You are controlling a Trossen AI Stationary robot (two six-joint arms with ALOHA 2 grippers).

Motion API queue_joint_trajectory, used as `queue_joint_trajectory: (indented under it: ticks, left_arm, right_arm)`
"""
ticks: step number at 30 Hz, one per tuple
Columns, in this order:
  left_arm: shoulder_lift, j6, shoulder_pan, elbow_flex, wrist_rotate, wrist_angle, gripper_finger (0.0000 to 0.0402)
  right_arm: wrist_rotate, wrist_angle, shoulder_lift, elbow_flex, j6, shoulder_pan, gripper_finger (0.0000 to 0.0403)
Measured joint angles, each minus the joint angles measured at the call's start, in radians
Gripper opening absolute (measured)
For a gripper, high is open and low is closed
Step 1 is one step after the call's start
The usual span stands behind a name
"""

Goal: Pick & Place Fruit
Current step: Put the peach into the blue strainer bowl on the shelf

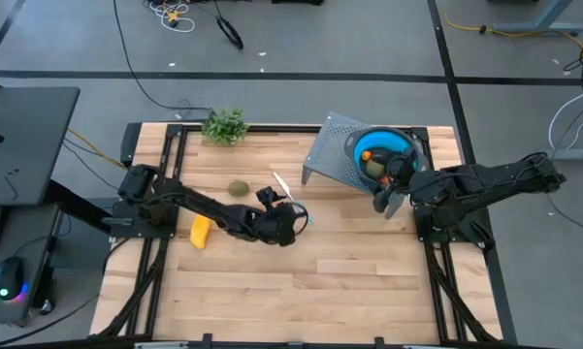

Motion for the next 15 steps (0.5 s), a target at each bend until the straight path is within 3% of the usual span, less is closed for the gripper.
queue_joint_trajectory:
  ticks: [11,15]
  left_arm:
    - [0.0,-0.088,0.089,-0.047,0.191,0.065,0.0357]
    - [0.0,-0.147,0.115,-0.096,0.207,0.056,0.0357]
  right_arm:
    - [-0.084,0.012,0.0,0.0,-0.018,0.0,0.0328]
    - [-0.133,-0.001,0.0,0.0,-0.007,0.0,0.0328]
